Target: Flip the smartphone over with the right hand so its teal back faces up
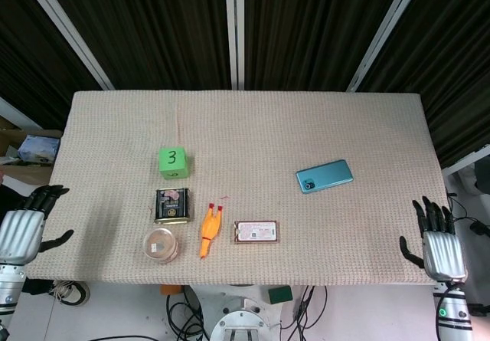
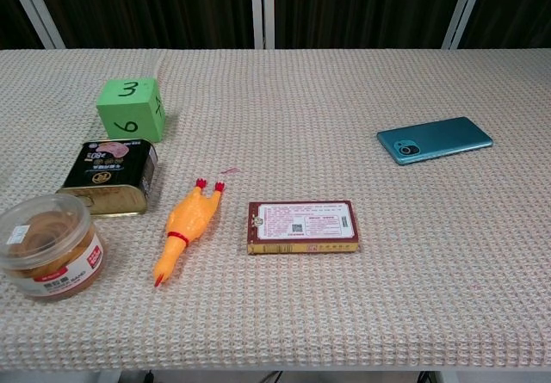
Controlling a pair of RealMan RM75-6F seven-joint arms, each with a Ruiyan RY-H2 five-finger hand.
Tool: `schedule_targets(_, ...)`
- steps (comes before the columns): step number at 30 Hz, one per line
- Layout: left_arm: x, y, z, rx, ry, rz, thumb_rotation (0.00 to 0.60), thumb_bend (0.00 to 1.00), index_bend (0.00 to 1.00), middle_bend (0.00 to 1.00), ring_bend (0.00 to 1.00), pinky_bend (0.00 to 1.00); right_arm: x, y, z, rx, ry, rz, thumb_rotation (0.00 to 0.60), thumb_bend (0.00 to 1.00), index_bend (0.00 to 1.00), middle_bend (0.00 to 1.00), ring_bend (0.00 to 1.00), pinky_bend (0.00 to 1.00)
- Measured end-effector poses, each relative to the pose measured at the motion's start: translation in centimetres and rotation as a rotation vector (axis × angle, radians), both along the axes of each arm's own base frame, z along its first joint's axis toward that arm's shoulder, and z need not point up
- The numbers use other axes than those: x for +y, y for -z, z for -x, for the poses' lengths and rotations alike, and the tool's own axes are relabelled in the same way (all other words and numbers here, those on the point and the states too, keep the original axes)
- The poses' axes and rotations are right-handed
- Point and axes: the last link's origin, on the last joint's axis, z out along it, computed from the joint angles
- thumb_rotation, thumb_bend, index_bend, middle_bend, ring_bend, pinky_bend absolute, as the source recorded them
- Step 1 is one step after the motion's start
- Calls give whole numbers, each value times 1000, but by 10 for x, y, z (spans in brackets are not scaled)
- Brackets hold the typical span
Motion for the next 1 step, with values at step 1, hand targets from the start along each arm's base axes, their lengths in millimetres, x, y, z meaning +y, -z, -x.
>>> schedule_targets(1, 0, 0, 0, 0, 1, 1, 600, 111, 194, 191, 152, 334, 5, -1, 3, 6, 14, 0, 457, 440, 0, 0, 0, 0)
